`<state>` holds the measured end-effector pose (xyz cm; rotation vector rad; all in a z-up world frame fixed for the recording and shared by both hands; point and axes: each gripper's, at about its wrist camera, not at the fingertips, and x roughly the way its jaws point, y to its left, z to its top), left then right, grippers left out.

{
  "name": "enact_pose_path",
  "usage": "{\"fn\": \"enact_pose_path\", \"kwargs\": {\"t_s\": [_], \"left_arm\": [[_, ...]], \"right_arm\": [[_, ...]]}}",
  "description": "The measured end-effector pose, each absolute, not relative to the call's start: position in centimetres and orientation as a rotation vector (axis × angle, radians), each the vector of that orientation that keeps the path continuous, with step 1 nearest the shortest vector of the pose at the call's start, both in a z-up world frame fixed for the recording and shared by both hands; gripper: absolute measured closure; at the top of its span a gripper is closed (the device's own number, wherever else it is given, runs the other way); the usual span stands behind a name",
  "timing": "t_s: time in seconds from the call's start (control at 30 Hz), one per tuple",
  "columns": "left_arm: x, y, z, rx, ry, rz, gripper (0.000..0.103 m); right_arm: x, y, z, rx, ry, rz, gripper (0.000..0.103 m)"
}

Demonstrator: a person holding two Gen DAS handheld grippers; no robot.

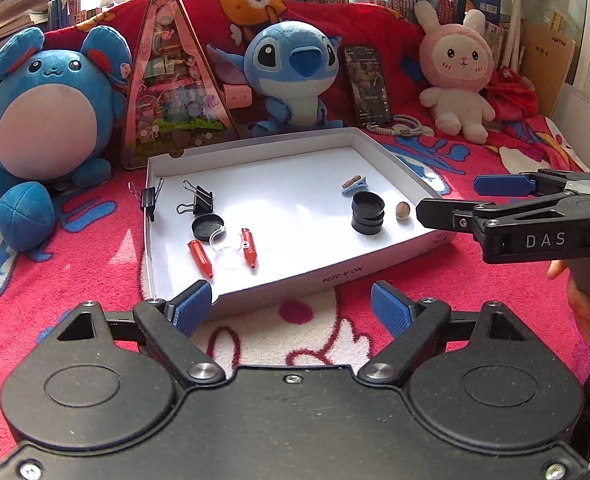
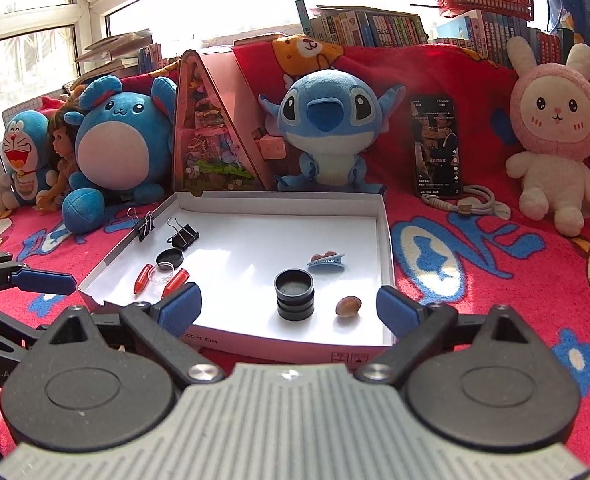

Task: Organize rigid objects
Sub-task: 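Withdraw both tools from the tray toward the blue hair clip and nut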

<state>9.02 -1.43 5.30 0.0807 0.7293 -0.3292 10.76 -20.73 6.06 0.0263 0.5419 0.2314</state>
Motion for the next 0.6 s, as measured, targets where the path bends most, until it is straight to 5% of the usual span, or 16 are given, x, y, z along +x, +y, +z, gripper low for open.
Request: {"fn": "enact_pose_path", "kwargs": {"t_s": [0.6], "left_arm": [[4.9, -2.3, 2.4, 0.111, 0.756, -0.368, 0.017]], "right_arm": [[7.2, -20.8, 3.3, -0.008, 0.568, 0.236, 0.002]]}}
